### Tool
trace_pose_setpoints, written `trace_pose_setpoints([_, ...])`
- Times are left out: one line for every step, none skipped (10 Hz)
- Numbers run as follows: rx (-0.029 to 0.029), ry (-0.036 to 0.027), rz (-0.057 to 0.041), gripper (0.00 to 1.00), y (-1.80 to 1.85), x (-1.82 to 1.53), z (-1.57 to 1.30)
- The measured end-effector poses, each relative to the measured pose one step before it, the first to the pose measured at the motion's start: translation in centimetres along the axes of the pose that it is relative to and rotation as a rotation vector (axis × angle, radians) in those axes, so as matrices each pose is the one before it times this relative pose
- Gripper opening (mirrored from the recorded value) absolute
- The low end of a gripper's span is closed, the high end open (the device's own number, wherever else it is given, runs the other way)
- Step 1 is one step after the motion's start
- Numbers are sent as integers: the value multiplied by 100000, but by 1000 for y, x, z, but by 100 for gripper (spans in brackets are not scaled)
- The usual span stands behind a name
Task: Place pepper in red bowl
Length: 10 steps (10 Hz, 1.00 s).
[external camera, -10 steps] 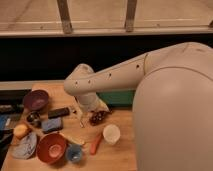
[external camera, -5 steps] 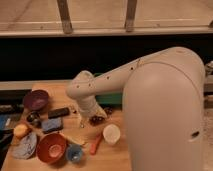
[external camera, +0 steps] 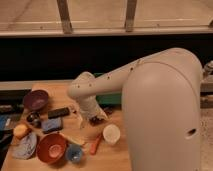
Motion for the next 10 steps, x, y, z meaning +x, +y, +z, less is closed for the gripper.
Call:
trace_pose_setpoints([-712, 977, 1216, 80, -263, 174, 368])
trace_pose_setpoints([-1098, 904, 709, 80, -147, 65, 489])
trace_pose_setpoints([-1762, 1395, 200, 80, -40, -66, 810])
trace_pose_setpoints([-1583, 1715, -415, 80, 309, -204, 963])
trace_pose_setpoints([-769, 1123, -465, 80, 288, -149, 527])
trace_pose_setpoints([-573, 1153, -424, 80, 280, -133, 500])
trace_pose_setpoints([-407, 2437, 231, 80, 80, -26, 664])
trace_pose_setpoints([-176, 2179, 828, 80, -192, 114, 501])
trace_pose_setpoints([-251, 1979, 1051, 80, -332, 310, 521])
trace_pose_setpoints([-458, 1715, 1578, 80, -629, 451, 494])
